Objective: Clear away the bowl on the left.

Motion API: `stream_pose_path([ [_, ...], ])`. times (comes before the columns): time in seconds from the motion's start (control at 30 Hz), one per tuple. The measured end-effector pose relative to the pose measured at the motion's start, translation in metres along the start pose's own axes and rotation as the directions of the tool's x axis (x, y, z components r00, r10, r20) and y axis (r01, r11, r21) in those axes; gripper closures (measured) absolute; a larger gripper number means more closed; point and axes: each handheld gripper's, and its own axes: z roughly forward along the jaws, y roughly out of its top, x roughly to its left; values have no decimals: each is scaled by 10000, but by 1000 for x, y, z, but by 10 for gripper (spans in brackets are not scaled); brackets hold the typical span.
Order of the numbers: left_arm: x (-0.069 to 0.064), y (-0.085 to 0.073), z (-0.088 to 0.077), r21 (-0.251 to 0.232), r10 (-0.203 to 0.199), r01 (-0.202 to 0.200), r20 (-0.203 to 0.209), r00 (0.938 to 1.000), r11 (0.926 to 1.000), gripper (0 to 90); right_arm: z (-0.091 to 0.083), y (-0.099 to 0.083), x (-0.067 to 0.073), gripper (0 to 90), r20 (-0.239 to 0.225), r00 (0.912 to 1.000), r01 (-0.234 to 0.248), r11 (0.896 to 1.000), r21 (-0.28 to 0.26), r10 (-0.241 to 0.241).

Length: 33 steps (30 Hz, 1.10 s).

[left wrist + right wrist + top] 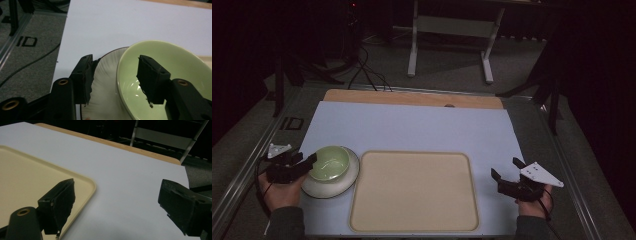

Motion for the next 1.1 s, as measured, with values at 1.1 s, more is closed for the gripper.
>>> stream_pose_path([
  [1.1,16,1,31,2227,-1498,1240,1031,9833,9670,800,0,1,0,138,56,10000,66,10000,-16,-66],
])
